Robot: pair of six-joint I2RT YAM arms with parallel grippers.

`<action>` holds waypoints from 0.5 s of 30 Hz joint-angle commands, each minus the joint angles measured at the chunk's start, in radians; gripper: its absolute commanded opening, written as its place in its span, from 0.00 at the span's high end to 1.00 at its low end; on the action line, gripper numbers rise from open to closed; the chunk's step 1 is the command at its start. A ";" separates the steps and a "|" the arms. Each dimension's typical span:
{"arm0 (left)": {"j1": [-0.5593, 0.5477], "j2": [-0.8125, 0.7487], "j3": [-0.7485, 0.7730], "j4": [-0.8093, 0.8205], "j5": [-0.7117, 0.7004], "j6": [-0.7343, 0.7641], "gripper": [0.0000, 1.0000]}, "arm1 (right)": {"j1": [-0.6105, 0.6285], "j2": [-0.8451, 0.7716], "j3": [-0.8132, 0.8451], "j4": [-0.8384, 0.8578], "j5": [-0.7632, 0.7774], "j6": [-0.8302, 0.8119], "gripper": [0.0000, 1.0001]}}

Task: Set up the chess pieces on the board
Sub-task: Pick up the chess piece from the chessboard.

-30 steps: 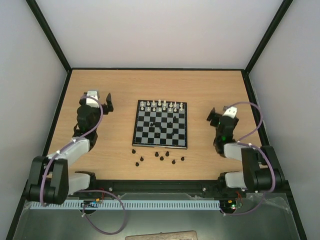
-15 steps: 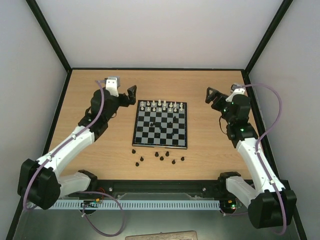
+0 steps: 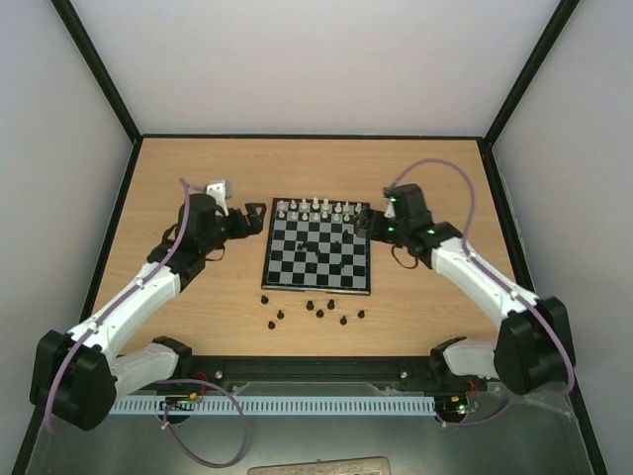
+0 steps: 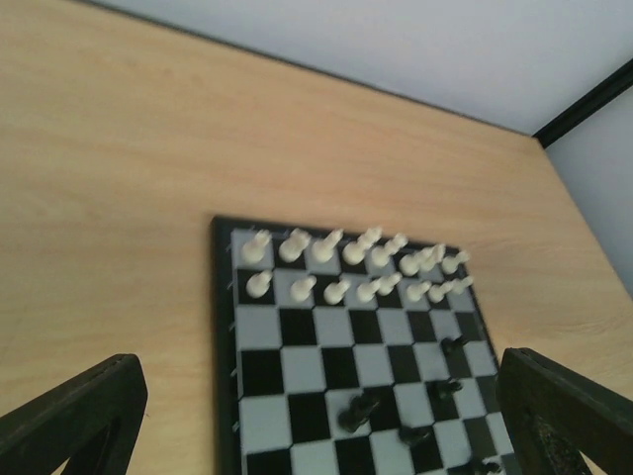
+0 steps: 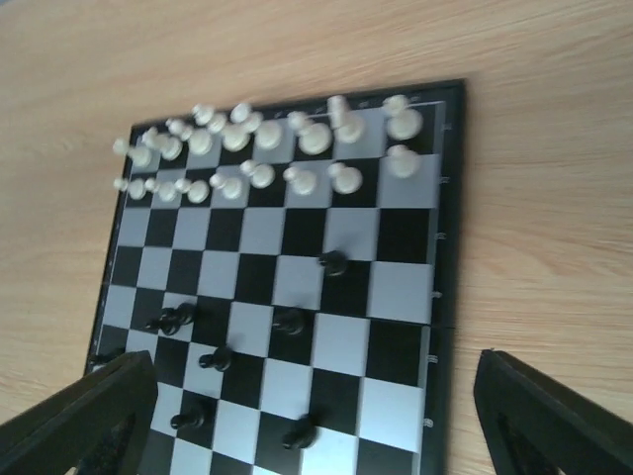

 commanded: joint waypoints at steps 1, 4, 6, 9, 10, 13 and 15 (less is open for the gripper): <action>0.049 -0.039 -0.080 0.017 0.129 -0.031 0.00 | 0.135 0.138 0.143 -0.135 0.181 -0.052 0.20; 0.045 -0.037 -0.084 0.015 0.154 -0.046 0.00 | 0.180 0.253 0.236 -0.178 0.271 -0.064 0.37; 0.031 -0.034 -0.063 -0.019 0.130 -0.049 0.01 | 0.197 0.322 0.295 -0.210 0.314 -0.072 0.46; -0.008 -0.044 -0.050 -0.079 0.020 -0.037 0.00 | 0.203 0.410 0.359 -0.250 0.324 -0.074 0.54; -0.015 -0.053 -0.063 -0.084 0.000 -0.037 0.01 | 0.204 0.432 0.371 -0.256 0.326 -0.073 0.55; -0.019 -0.072 -0.112 -0.085 -0.035 -0.058 0.01 | 0.209 0.486 0.407 -0.274 0.327 -0.078 0.55; -0.020 -0.063 -0.123 -0.092 -0.029 -0.064 0.01 | 0.210 0.525 0.437 -0.295 0.332 -0.084 0.56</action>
